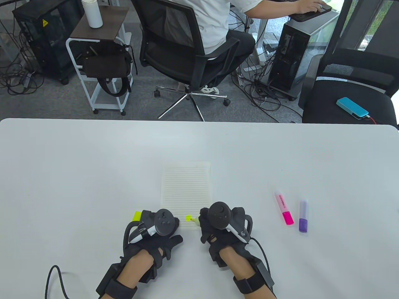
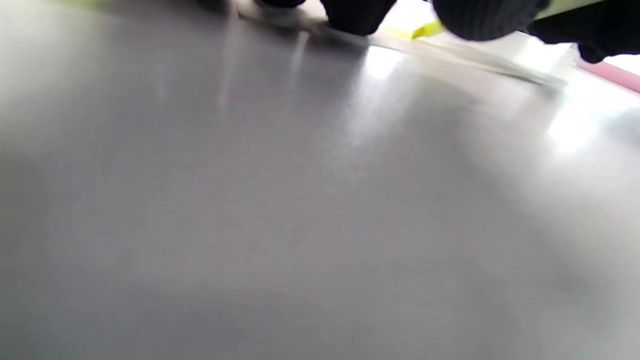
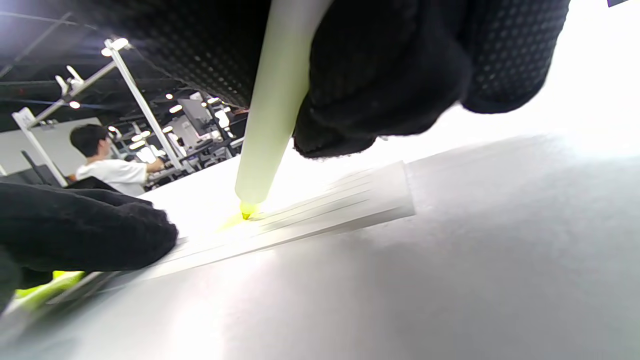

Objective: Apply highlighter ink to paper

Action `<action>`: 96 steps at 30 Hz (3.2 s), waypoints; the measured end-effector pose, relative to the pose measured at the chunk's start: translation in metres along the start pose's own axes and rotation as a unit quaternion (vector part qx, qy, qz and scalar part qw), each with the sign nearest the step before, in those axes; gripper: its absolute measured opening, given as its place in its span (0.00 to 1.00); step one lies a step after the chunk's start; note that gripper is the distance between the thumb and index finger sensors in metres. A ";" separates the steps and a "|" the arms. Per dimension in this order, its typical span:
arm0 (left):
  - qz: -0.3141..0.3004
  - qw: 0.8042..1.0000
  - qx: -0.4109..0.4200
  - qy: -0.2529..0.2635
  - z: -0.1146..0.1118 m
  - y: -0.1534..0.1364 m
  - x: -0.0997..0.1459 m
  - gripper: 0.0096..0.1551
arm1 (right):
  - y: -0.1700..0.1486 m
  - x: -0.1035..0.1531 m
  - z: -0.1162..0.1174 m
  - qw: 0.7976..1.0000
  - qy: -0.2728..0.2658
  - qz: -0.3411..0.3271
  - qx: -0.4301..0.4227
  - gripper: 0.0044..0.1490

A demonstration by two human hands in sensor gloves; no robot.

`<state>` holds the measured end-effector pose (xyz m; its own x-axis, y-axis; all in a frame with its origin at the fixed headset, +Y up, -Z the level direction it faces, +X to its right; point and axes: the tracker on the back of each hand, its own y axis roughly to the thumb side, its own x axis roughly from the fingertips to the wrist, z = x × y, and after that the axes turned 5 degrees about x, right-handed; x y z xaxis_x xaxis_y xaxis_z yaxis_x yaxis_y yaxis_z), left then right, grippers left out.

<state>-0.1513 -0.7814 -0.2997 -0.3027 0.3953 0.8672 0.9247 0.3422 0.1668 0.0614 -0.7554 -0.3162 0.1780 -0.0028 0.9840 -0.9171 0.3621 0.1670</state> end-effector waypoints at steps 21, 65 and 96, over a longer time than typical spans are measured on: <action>0.000 1.000 0.000 0.000 0.000 0.000 0.000 0.42 | -0.005 0.007 -0.013 0.996 -0.084 0.001 -0.038 0.26; 0.165 0.950 0.174 0.202 0.072 -0.123 0.044 0.38 | -0.013 0.010 -0.016 0.984 -0.097 -0.020 -0.149 0.29; 0.138 0.986 0.057 0.079 0.045 -0.103 0.004 0.39 | -0.006 0.009 -0.011 0.987 -0.064 -0.030 -0.147 0.28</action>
<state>-0.2585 -0.7770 -0.3347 0.0039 0.3527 0.9357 0.9324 0.3369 -0.1308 0.0729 -0.7473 -0.3088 0.1658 -0.1429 0.9757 -0.7602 0.6118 0.2188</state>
